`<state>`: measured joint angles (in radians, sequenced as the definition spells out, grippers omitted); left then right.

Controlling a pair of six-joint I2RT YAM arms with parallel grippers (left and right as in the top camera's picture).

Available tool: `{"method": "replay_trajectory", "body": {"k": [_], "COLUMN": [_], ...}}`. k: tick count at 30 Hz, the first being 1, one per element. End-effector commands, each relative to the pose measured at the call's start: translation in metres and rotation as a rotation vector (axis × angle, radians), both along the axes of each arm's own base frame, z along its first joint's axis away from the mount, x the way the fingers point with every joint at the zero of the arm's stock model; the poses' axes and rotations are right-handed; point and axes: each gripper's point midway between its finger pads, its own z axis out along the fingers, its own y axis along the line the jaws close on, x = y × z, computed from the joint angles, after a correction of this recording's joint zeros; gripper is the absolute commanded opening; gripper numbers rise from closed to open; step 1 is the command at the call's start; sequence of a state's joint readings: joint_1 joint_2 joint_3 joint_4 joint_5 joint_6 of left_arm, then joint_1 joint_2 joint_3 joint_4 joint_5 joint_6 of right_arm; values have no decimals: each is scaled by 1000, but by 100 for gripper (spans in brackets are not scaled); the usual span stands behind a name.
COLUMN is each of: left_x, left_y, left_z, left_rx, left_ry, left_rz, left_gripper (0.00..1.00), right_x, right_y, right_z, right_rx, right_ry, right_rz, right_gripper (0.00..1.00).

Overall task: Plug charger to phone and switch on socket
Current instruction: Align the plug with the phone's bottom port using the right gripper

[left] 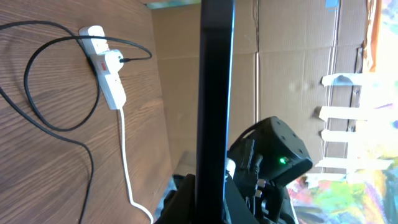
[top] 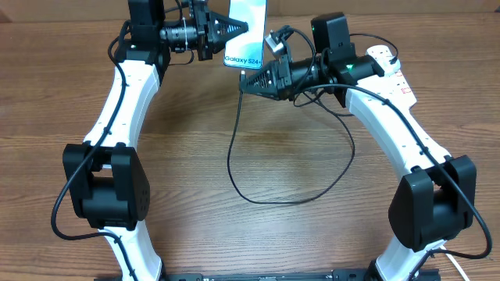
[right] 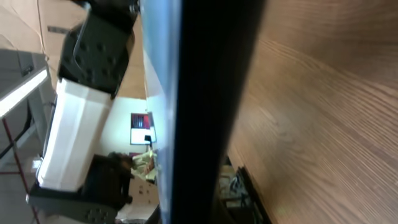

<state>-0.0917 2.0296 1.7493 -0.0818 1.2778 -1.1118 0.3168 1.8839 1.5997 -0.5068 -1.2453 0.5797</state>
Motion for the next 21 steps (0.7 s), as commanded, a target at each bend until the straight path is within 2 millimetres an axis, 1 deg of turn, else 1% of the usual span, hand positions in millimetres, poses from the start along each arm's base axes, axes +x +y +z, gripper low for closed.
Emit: {"method": "replay_trajectory", "body": {"k": [1,9,12,21], "left_x": [3,7,7,7], "left_y": [4,13,15,15], "left_z": [15,14,15,14], "left_rx": [-13,-11,-13,-14], "left_ry": [-2,-3,-3,2], "left_rz": [12,33,33,31], "left_gripper": [4,4,4,4], "right_x": [1,0,-4,-11], "right_y": [2,3,3,8], "right_z": [18,20,26,30], "right_rx": [7,15,42,60], "right_ry": [25,28,36,31], "right_rz": [-28,-19,9,44], "right_gripper": [4,4,4,4]}}
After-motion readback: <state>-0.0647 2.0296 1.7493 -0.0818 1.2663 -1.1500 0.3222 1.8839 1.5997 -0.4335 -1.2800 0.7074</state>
